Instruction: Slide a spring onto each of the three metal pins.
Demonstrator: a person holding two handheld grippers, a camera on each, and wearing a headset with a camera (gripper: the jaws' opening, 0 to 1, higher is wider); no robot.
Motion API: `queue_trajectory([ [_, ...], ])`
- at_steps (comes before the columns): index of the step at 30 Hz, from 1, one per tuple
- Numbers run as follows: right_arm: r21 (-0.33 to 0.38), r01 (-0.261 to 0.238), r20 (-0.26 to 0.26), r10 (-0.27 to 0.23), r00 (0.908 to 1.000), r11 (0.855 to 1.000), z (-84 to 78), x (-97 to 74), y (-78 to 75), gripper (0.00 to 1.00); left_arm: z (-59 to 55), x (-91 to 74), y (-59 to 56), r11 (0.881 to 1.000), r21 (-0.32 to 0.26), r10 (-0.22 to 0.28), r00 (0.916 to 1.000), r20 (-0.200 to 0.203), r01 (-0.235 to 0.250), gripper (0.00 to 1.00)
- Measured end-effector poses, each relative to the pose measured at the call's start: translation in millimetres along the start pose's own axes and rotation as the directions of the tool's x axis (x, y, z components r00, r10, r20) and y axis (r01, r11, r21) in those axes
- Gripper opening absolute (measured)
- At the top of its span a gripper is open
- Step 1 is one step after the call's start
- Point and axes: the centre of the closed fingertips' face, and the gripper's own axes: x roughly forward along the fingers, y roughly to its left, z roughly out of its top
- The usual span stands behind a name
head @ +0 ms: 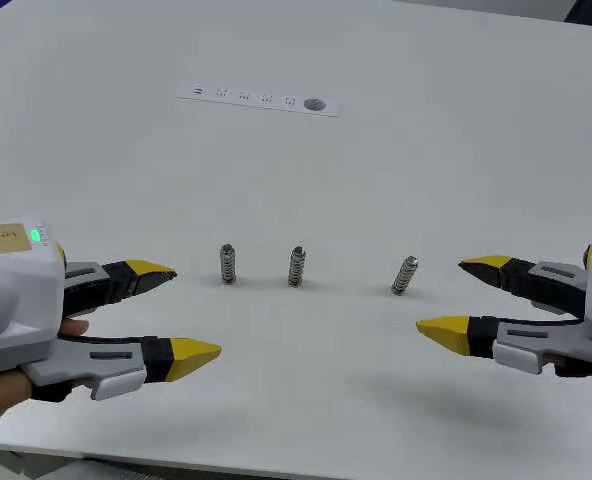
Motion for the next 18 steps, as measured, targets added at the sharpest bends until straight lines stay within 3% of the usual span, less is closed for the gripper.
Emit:
queue_trajectory([
  [18,0.004,0.004,-0.002,-0.004,1.0,1.0,-1.0,1.2,1.7,0.59,0.5,2.1,-0.8,1.0,0.003,-0.005,1.0,-0.001,0.005,0.58],
])
